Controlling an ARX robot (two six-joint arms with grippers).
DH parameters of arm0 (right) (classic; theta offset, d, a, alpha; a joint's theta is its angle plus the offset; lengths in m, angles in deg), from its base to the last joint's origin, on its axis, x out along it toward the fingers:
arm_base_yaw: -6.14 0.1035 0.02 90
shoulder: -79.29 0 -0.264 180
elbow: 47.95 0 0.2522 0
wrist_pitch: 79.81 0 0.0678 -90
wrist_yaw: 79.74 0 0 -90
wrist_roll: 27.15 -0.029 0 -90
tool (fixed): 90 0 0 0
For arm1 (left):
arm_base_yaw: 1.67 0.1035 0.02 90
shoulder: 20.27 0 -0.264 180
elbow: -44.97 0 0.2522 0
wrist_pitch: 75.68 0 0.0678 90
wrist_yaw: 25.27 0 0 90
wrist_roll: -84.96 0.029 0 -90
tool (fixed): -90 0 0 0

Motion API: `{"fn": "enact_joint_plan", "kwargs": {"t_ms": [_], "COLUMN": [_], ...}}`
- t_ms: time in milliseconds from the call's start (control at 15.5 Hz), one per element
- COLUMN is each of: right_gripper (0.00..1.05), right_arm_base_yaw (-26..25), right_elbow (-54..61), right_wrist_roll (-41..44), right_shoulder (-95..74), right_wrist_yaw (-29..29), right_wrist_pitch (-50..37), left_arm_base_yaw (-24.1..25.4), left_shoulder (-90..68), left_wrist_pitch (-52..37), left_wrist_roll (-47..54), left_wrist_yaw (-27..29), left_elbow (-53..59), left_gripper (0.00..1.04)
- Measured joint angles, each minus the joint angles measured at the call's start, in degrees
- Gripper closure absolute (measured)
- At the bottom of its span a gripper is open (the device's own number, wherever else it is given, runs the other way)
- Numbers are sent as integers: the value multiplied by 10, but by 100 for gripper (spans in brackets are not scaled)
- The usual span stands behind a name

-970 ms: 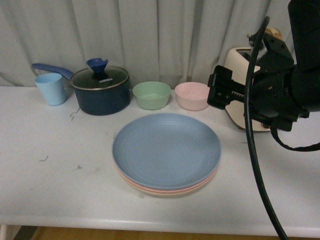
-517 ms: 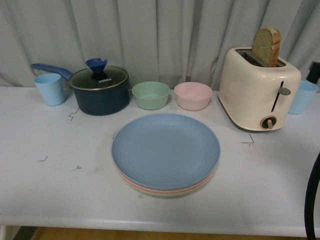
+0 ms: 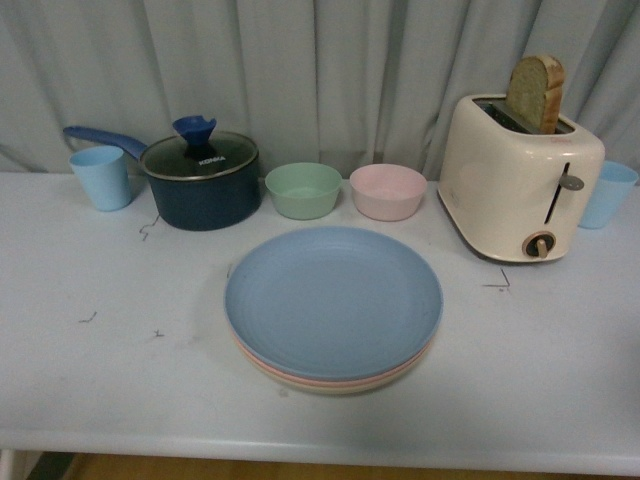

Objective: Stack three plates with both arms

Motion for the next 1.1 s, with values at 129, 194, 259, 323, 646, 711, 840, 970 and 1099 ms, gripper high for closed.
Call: {"fn": "enact_joint_plan", "kwargs": {"t_ms": [129,194,259,323,646,711,840,970,1099], "right_gripper": [103,103,103,103,103,103,103,103,103], "right_arm_base_yaw": [-43,-45,-45,-45,-45,-45,-45,-45,-45], "right_elbow": [22,35,43,58,66,68,70,70,70], "right_wrist_roll": [0,0,0,0,0,0,0,0,0], "right_shoulder": [69,100,128,219,264,290,343,393,440], "right_wrist_yaw": [-36,-38,-41,-41,-41,-41,-41,-41,-41], "right_wrist_pitch": [41,65,86,156,195,217,264,308,353], "left_arm_base_yaw": [0,0,0,0,0,0,0,0,0], "left_shoulder": [0,0,0,0,0,0,0,0,0], "left_wrist_pitch": [0,0,0,0,0,0,0,0,0], "left_wrist_roll": [0,0,0,0,0,0,0,0,0], "left_wrist_yaw": [0,0,0,0,0,0,0,0,0], "left_elbow": [0,0,0,0,0,0,0,0,0], "left_gripper": [7,7,7,7,7,7,7,7,7]}}
